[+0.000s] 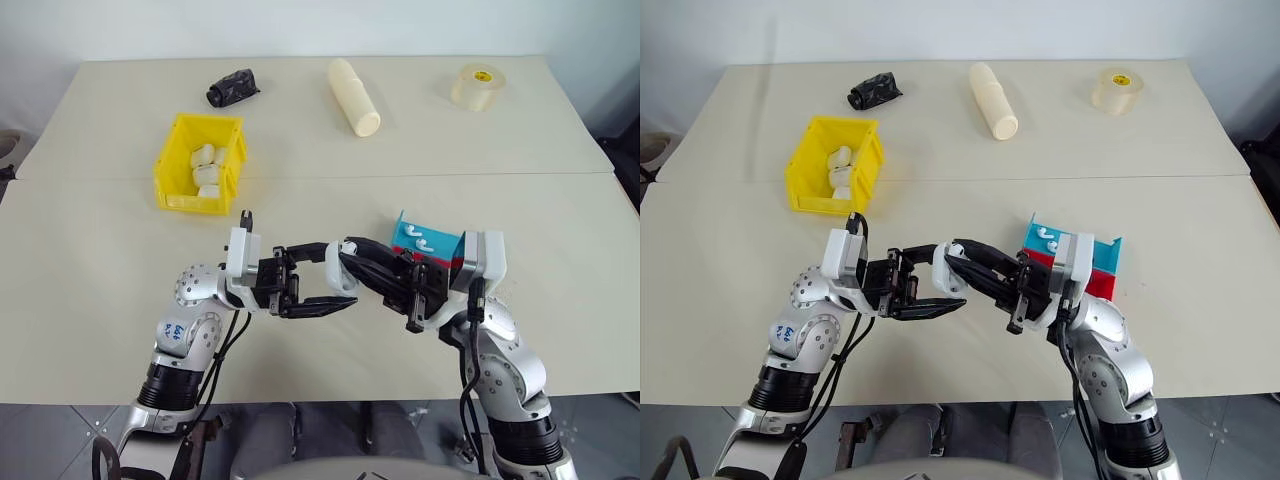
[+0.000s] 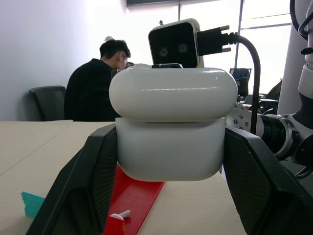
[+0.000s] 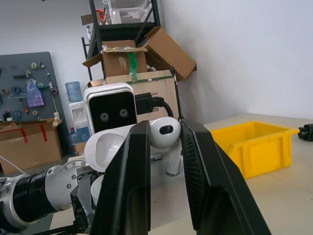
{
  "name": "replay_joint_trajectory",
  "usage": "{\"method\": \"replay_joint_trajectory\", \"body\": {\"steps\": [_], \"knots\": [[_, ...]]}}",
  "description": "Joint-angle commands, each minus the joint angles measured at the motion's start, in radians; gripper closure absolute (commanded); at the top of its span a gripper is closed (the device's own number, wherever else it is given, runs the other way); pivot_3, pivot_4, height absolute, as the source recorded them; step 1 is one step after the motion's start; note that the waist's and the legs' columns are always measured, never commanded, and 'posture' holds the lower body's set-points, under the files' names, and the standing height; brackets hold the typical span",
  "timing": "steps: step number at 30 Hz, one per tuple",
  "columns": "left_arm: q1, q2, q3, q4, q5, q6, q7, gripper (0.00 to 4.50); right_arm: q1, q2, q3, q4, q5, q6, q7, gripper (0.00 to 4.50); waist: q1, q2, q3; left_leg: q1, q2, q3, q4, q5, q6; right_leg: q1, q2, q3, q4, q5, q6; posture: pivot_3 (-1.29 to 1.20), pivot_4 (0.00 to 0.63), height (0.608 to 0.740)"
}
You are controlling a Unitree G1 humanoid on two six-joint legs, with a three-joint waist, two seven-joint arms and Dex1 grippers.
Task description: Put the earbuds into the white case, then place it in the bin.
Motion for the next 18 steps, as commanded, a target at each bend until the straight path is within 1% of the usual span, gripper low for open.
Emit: {"method": "replay_joint_trajectory", "body": {"steps": [1,5,10,11,14,18], "knots": [[-0.036,-0.017,0.014,-0.071,-0.036,-0.02,0.009,1.7,0.01,-0.015,0.03,0.019,-0.01,0.039,0.007,3.22,0.0,0.0,0.0,0.0,0.0,0.0,0.0,0.0,0.0,0.0,0.0,0.0,0.0,0.0,0.0,0.0,0.15,0.74],[-0.04,-0.02,0.012,-0.069,-0.035,-0.022,0.006,1.7,0.008,-0.025,0.035,0.015,0.009,0.058,0.024,1.96,0.0,0.0,0.0,0.0,0.0,0.0,0.0,0.0,0.0,0.0,0.0,0.0,0.0,0.0,0.0,0.0,0.15,0.74],[-0.044,-0.023,0.013,-0.067,-0.033,-0.024,0.004,1.7,0.001,-0.026,0.032,0.015,0.005,0.051,0.026,0.21,0.0,0.0,0.0,0.0,0.0,0.0,0.0,0.0,0.0,0.0,0.0,0.0,0.0,0.0,0.0,0.0,0.15,0.74],[-0.043,-0.023,0.013,-0.067,-0.033,-0.024,0.003,1.7,-0.001,-0.027,0.03,0.015,0.001,0.048,0.025,0.04,0.0,0.0,0.0,0.0,0.0,0.0,0.0,0.0,0.0,0.0,0.0,0.0,0.0,0.0,0.0,0.0,0.15,0.74],[-0.04,-0.022,0.015,-0.068,-0.032,-0.022,0.004,1.7,-0.008,-0.031,0.016,0.01,0.005,0.047,0.022,0.04,0.0,0.0,0.0,0.0,0.0,0.0,0.0,0.0,0.0,0.0,0.0,0.0,0.0,0.0,0.0,0.0,0.15,0.74],[-0.028,-0.014,0.019,-0.069,-0.033,-0.021,-0.001,1.7,-0.012,-0.064,-0.031,0.003,0.027,0.06,0.022,0.04,0.001,0.0,0.0,0.0,0.0,0.0,0.0,0.0,0.0,0.0,0.0,0.0,0.0,0.0,0.0,0.0,0.15,0.74]]}}
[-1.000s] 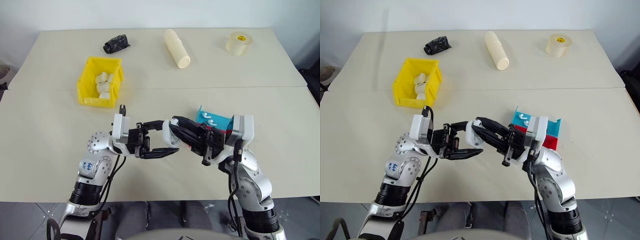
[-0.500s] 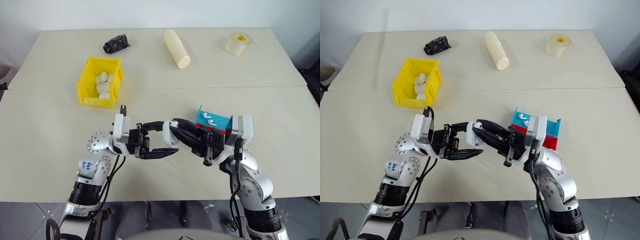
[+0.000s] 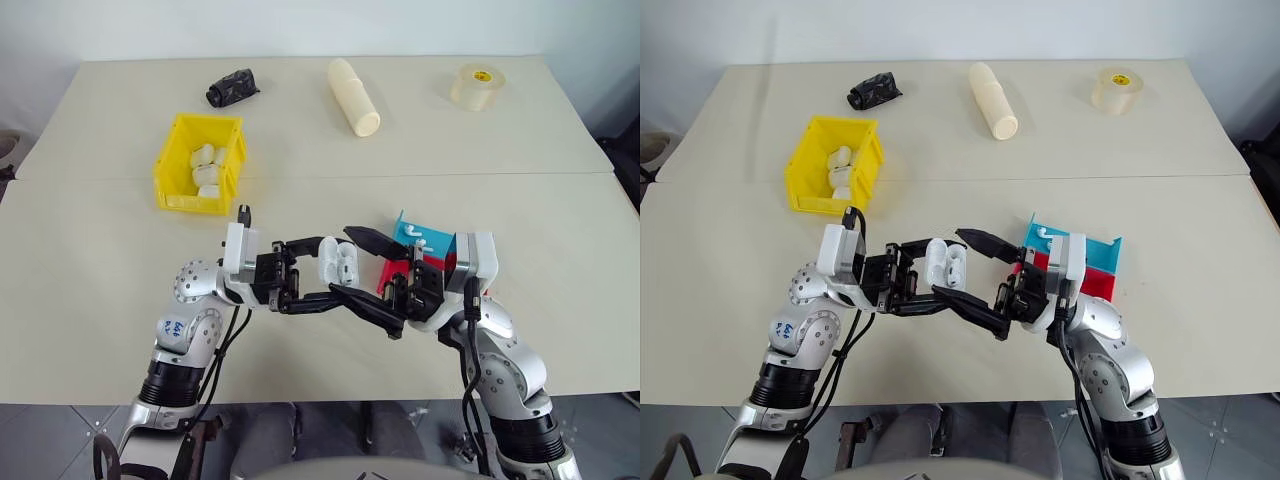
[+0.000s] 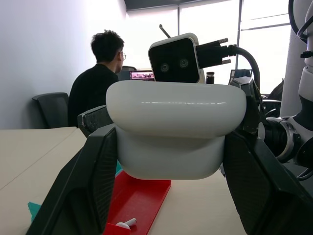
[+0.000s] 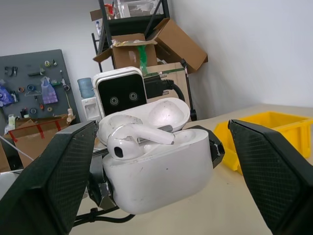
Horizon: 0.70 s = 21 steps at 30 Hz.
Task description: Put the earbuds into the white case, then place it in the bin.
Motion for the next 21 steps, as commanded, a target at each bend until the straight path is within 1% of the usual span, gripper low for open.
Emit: {"method": "replay_joint_trajectory", "body": {"steps": [1,9,11,17,18,21], "knots": [[-0.008,-0.008,0.005,-0.066,-0.03,-0.016,0.0,1.7,-0.001,-0.034,-0.036,-0.003,-0.001,0.016,-0.004,0.04,0.0,0.0,0.0,0.0,0.0,0.0,0.0,0.0,0.0,0.0,0.0,0.0,0.0,0.0,0.0,0.0,0.15,0.74],[-0.004,-0.011,0.001,-0.056,-0.019,-0.023,-0.005,1.7,-0.008,-0.068,-0.066,-0.032,0.007,0.018,0.005,0.04,0.001,0.0,0.0,0.0,0.0,0.0,0.0,0.0,0.0,0.0,0.0,0.0,0.0,0.0,0.0,0.0,0.15,0.74],[0.001,-0.003,0.002,-0.055,-0.015,-0.023,-0.01,1.7,-0.011,-0.102,-0.084,-0.049,0.01,0.018,0.021,0.04,0.001,0.0,0.0,0.0,0.0,0.0,0.0,0.0,0.0,0.0,0.0,0.0,0.0,0.0,0.0,0.0,0.15,0.74],[0.02,0.064,-0.014,-0.057,-0.002,0.024,-0.038,1.7,-0.021,-0.281,-0.133,-0.062,-0.054,-0.001,0.113,0.04,0.002,0.0,0.0,0.0,0.0,0.0,0.0,0.0,0.0,0.0,0.0,0.0,-0.002,0.0,0.0,0.0,0.15,0.74],[0.022,0.08,-0.021,-0.057,0.004,0.038,-0.04,1.7,-0.023,-0.315,-0.135,-0.064,-0.086,-0.011,0.121,0.04,0.002,0.0,0.0,0.0,0.0,0.0,0.0,0.0,0.0,0.0,0.0,0.0,-0.002,0.0,0.0,0.0,0.15,0.74],[0.021,0.103,-0.035,-0.051,0.01,0.054,-0.047,1.7,-0.029,-0.358,-0.134,-0.071,-0.11,-0.027,0.15,0.04,0.002,0.0,0.0,0.0,0.0,0.001,0.0,0.0,0.0,0.0,0.0,0.0,-0.002,0.0,0.0,0.0,0.15,0.74]]}}
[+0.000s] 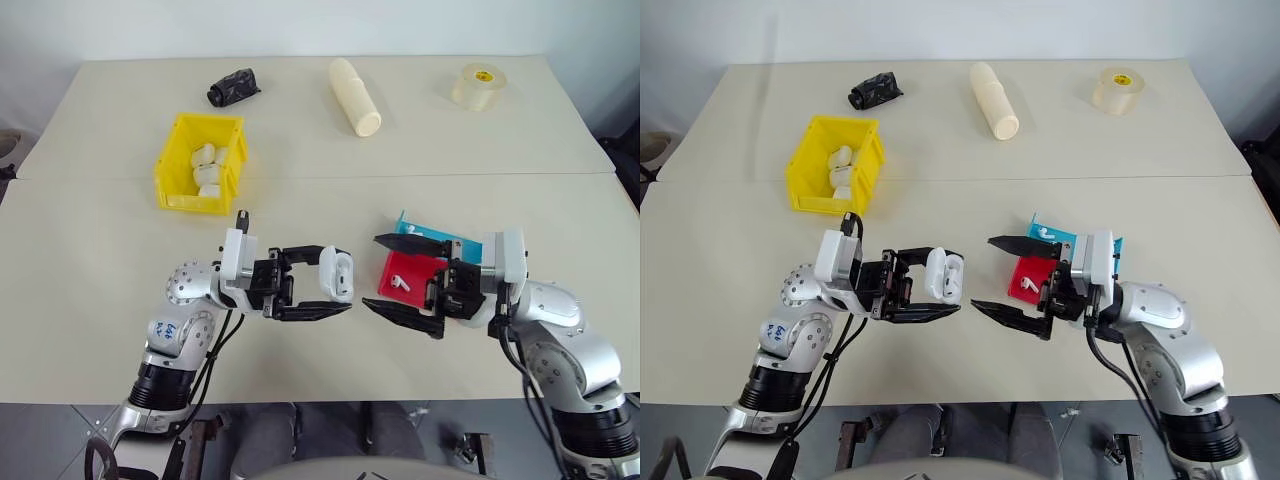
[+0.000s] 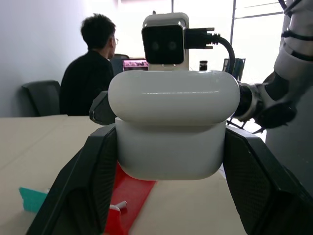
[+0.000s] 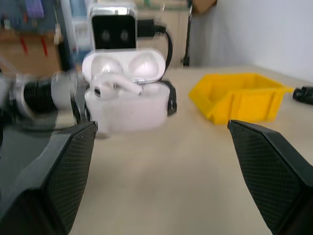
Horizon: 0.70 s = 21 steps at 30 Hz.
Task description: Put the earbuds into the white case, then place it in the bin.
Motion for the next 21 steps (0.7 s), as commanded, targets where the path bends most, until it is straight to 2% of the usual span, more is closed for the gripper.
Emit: {"method": "replay_joint_trajectory", "body": {"steps": [1,6,13,21], "knots": [[0.001,0.018,-0.015,-0.03,0.005,0.021,-0.004,1.7,-0.018,-0.019,-0.018,-0.045,-0.013,-0.043,0.038,0.04,0.0,0.0,0.0,0.0,0.0,0.0,0.0,0.0,0.0,0.0,0.0,0.0,0.0,0.0,0.0,0.0,0.15,0.74],[-0.027,0.05,-0.051,-0.019,0.046,0.114,0.045,1.7,-0.055,-0.055,0.058,-0.077,-0.153,-0.079,0.043,0.04,0.0,0.0,0.0,0.0,0.0,0.0,0.0,0.0,0.0,0.0,0.0,0.0,0.0,0.0,0.0,0.0,0.15,0.74],[-0.051,0.044,-0.052,-0.032,0.03,0.205,0.084,1.7,-0.085,-0.05,0.129,-0.058,-0.221,-0.174,0.101,0.04,0.0,0.0,0.0,0.0,0.0,0.0,0.0,0.0,0.0,0.0,0.0,0.0,0.0,0.0,0.0,0.0,0.15,0.74],[-0.041,0.049,-0.044,-0.054,0.017,0.234,0.079,1.7,-0.088,-0.048,0.135,-0.013,-0.275,-0.261,0.121,0.04,0.0,0.0,0.0,0.0,0.0,0.0,0.0,0.0,0.0,0.0,0.0,0.0,0.0,0.0,0.0,0.0,0.15,0.74]]}}
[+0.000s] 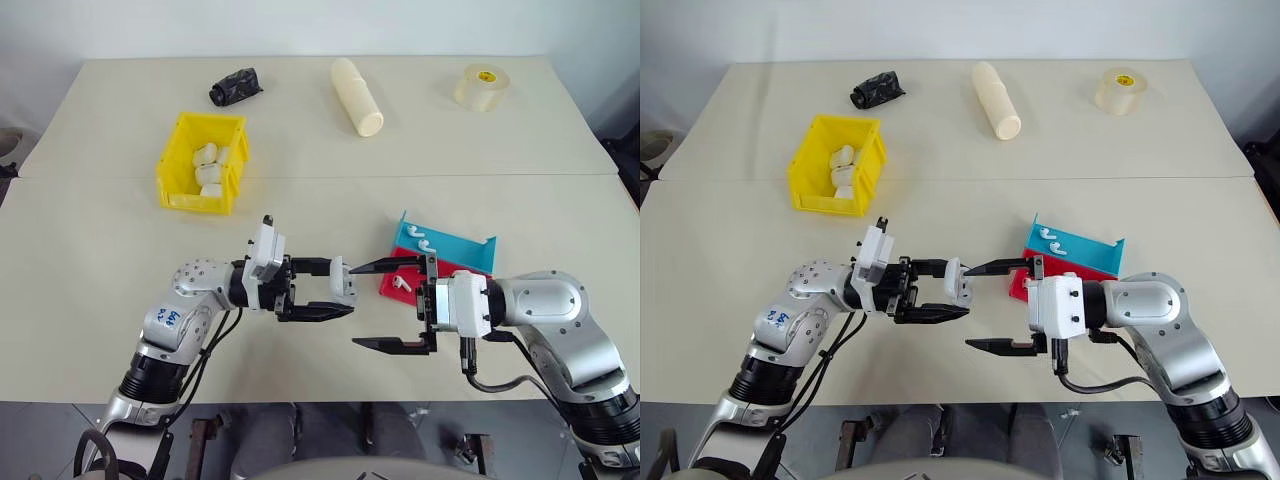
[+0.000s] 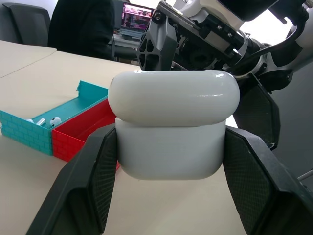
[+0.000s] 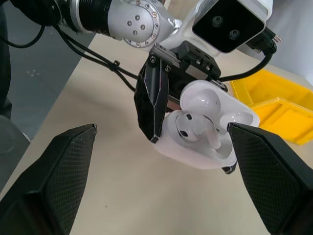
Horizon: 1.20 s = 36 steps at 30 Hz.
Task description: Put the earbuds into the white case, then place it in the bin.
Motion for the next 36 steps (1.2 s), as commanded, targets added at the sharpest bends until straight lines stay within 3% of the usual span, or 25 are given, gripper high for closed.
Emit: {"method": "replay_joint_trajectory", "body": {"steps": [1,7,8,10,17,36], "knots": [[0.003,0.001,0.008,-0.051,-0.027,0.005,-0.003,1.7,-0.013,0.0,-0.005,0.004,-0.012,-0.053,0.008,0.04,0.0,0.0,0.0,0.0,0.0,0.0,0.0,0.0,0.0,0.0,0.0,0.0,0.0,0.0,0.0,0.0,0.15,0.74],[0.007,-0.001,0.011,-0.058,-0.029,0.011,-0.004,1.7,-0.043,0.002,-0.003,0.039,-0.035,-0.099,0.011,0.04,-0.001,0.0,0.0,0.0,0.0,0.0,0.0,0.0,0.0,0.0,0.0,0.0,0.0,0.0,0.0,0.0,0.15,0.74],[0.008,-0.001,0.012,-0.059,-0.03,0.01,-0.004,1.7,-0.05,0.002,-0.004,0.043,-0.032,-0.1,0.013,0.21,-0.001,0.0,0.0,0.0,0.0,0.0,0.0,0.0,0.0,0.0,0.0,0.0,0.0,0.0,0.0,0.0,0.15,0.74],[0.01,-0.002,0.013,-0.06,-0.03,0.01,-0.003,1.7,-0.057,0.001,-0.004,0.049,-0.028,-0.103,0.017,0.57,-0.001,0.0,0.0,0.0,0.0,0.0,0.0,0.0,0.0,0.0,0.0,0.0,0.0,0.0,0.0,0.0,0.15,0.74],[0.015,0.0,0.013,-0.063,-0.026,0.009,-0.006,1.7,-0.072,-0.008,0.002,0.076,-0.05,-0.141,0.039,2.89,0.0,0.0,0.0,0.0,0.0,0.0,0.0,0.0,0.0,0.0,0.0,0.0,0.0,0.0,0.0,0.0,0.15,0.74],[0.021,0.005,0.012,-0.064,-0.022,0.012,-0.007,1.7,-0.113,-0.012,-0.014,0.126,-0.097,-0.264,0.059,2.89,-0.001,0.0,0.0,0.0,0.0,0.0,0.001,0.0,0.0,0.0,0.0,0.0,0.001,0.0,0.0,0.0,0.15,0.74]]}}
